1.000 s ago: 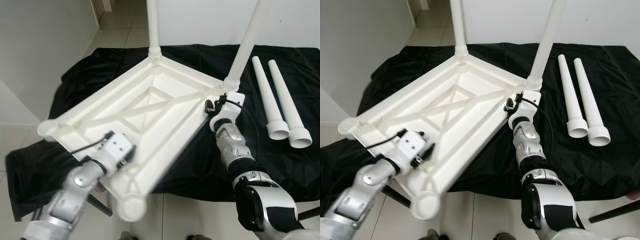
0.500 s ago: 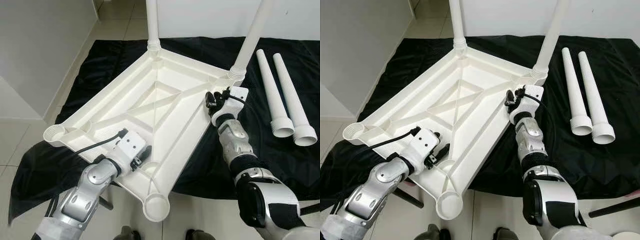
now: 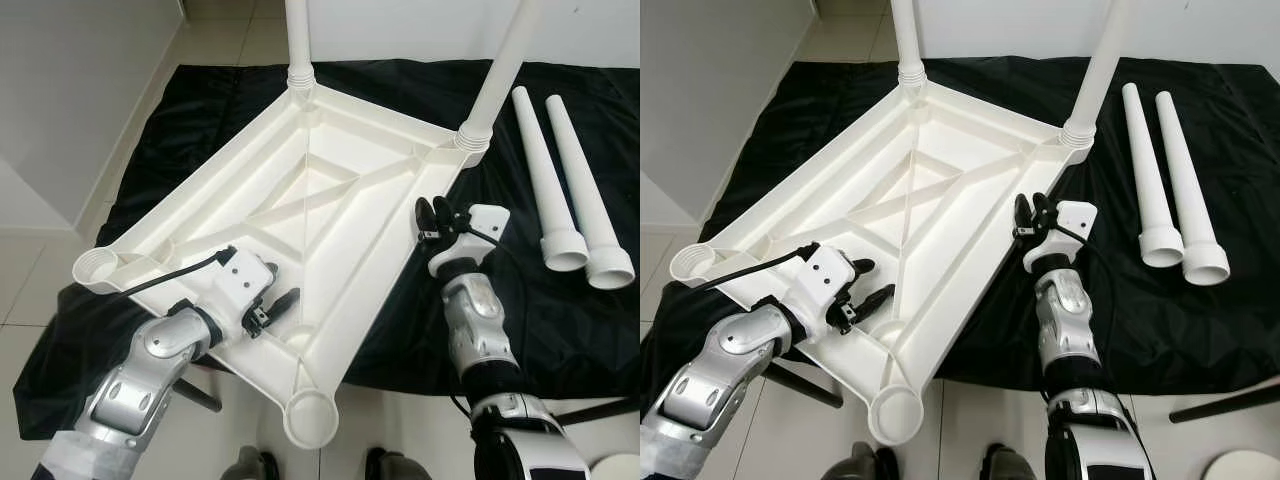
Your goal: Building children table
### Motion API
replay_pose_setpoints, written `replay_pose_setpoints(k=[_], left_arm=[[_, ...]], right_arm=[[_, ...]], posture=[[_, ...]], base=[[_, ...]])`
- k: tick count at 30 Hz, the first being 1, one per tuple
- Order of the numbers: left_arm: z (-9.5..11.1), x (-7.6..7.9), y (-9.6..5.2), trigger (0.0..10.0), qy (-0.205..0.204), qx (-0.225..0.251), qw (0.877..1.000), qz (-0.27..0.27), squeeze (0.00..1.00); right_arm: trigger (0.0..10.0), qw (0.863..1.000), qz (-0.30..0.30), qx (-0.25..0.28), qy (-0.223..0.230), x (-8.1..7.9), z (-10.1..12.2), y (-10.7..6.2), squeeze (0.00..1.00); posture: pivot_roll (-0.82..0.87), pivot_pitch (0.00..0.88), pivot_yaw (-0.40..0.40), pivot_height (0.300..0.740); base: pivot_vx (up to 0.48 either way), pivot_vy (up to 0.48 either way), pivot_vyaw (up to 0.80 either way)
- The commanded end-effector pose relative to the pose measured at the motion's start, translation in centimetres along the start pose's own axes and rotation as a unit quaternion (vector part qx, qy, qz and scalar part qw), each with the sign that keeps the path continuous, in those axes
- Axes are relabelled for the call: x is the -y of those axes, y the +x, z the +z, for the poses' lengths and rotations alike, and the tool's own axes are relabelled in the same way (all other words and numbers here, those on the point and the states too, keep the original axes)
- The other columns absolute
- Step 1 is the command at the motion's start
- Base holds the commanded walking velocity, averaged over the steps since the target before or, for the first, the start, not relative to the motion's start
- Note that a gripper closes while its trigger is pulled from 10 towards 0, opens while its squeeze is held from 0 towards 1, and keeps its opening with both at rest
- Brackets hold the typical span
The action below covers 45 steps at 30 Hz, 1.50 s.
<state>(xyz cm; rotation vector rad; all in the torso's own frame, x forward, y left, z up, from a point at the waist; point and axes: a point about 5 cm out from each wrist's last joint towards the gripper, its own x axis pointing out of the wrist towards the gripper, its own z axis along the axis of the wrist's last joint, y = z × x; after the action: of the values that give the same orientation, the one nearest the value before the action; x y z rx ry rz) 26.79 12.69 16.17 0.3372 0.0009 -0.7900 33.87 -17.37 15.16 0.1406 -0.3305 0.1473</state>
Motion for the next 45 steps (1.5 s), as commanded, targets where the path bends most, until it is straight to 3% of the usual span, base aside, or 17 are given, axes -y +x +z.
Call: replay_pose_setpoints(k=[1, 6, 7, 8, 9, 11, 15, 16, 18, 21, 22, 26, 27, 33, 38, 45], left_arm=[[0.4, 0.2, -0.4, 10.0, -0.01, 0.009, 1.0, -0.024, 1.0], [1.0, -0.1, -1.2, 10.0, -0.026, 0.033, 0.999, -0.029, 1.0], [1.1, 0.1, -1.9, 10.0, -0.028, 0.04, 0.998, -0.048, 0.12], [1.1, 0.1, -1.9, 10.0, -0.028, 0.04, 0.998, -0.048, 0.12], [1.0, 0.3, -2.2, 10.0, -0.028, 0.04, 0.997, -0.061, 0.0], [1.1, 1.1, -3.5, 10.0, -0.073, 0.048, 0.99, -0.109, 0.0], [1.4, 1.7, -4.3, 10.0, -0.099, 0.058, 0.983, -0.142, 0.0], [1.3, 2.3, -5.0, 10.0, -0.09, 0.049, 0.979, -0.174, 0.0], [1.3, 2.3, -5.0, 10.0, -0.09, 0.049, 0.979, -0.174, 0.0], [0.4, 3.2, -5.9, 10.0, -0.068, 0.012, 0.976, -0.208, 0.0], [-0.5, 3.8, -6.3, 10.0, -0.068, -0.021, 0.972, -0.224, 0.0], [-0.8, 3.9, -6.5, 10.0, -0.067, -0.032, 0.97, -0.231, 0.0], [-1.6, 3.9, -6.7, 10.0, -0.05, -0.062, 0.969, -0.234, 0.0], [-2.8, 3.1, -6.8, 10.0, -0.042, -0.107, 0.97, -0.216, 0.0], [-4.1, 0.2, -5.5, 10.0, -0.008, -0.137, 0.984, -0.117, 0.0], [-4.6, -1.4, -4.8, 10.0, 0.005, -0.149, 0.986, -0.073, 0.0]], right_arm=[[10.0, 0.999, 0.001, -0.038, 0.006, 0.0, -1.5, -1.2, 0.0], [10.0, 0.999, 0.001, -0.043, 0.001, 0.6, -1.3, -2.2, 0.0], [10.0, 0.999, 0.001, -0.046, -0.002, 0.8, -1.3, -2.5, 0.0], [10.0, 0.999, 0.001, -0.046, -0.002, 0.8, -1.3, -2.5, 0.0], [10.0, 0.999, 0.002, -0.048, -0.003, 0.8, -1.3, -2.7, 0.0], [10.0, 0.998, 0.005, -0.055, -0.01, 0.9, -1.3, -3.2, 0.0], [10.0, 0.998, 0.008, -0.061, -0.015, 1.0, -1.3, -3.6, 0.0], [10.0, 0.998, 0.013, -0.064, -0.026, 1.1, -1.3, -3.7, 0.0], [10.0, 0.998, 0.013, -0.064, -0.026, 1.1, -1.3, -3.7, 0.0], [10.0, 0.997, 0.019, -0.067, -0.036, 1.2, -1.0, -4.0, 0.0], [10.0, 0.997, 0.019, -0.067, -0.038, 1.4, -0.7, -4.1, 0.0], [10.0, 0.997, 0.018, -0.068, -0.038, 1.4, -0.7, -4.2, 0.0], [10.0, 0.997, 0.017, -0.07, -0.04, 1.5, -0.6, -4.3, 0.0], [10.0, 0.996, 0.017, -0.073, -0.042, 1.5, -0.5, -4.3, 0.0], [10.0, 0.996, 0.015, -0.074, -0.043, 1.5, -0.4, -4.2, 0.0], [10.0, 0.996, 0.017, -0.078, -0.042, 1.4, -0.5, -4.2, 0.0]], posture=[[-0.06, 0.183, 0.069, 0.74], [-0.06, 0.182, 0.068, 0.74], [-0.06, 0.179, 0.063, 0.74], [-0.06, 0.179, 0.063, 0.74], [-0.06, 0.179, 0.063, 0.74], [-0.06, 0.176, 0.056, 0.74], [-0.06, 0.176, 0.056, 0.74], [-0.06, 0.174, 0.048, 0.74], [-0.06, 0.174, 0.048, 0.74], [-0.06, 0.172, 0.04, 0.74], [-0.06, 0.17, 0.04, 0.74], [-0.06, 0.172, 0.042, 0.74], [-0.06, 0.171, 0.041, 0.74], [-0.06, 0.168, 0.041, 0.74], [-0.07, 0.167, 0.042, 0.74], [-0.07, 0.17, 0.042, 0.74]], base=[[0.0, 0.0, 0.0], [0.0, 0.0, 0.0], [0.0, 0.0, 0.0], [0.0, 0.0, 0.0], [0.0, 0.0, 0.0], [0.0, 0.0, 0.0], [0.0, 0.0, 0.0], [0.0, 0.0, 0.0], [0.0, 0.0, 0.0], [0.0, 0.0, 0.0], [0.0, 0.0, 0.0], [0.0, 0.0, 0.0], [0.0, 0.0, 0.0], [0.0, 0.0, 0.0], [0.0, 0.0, 0.0], [0.0, 0.0, 0.0]])
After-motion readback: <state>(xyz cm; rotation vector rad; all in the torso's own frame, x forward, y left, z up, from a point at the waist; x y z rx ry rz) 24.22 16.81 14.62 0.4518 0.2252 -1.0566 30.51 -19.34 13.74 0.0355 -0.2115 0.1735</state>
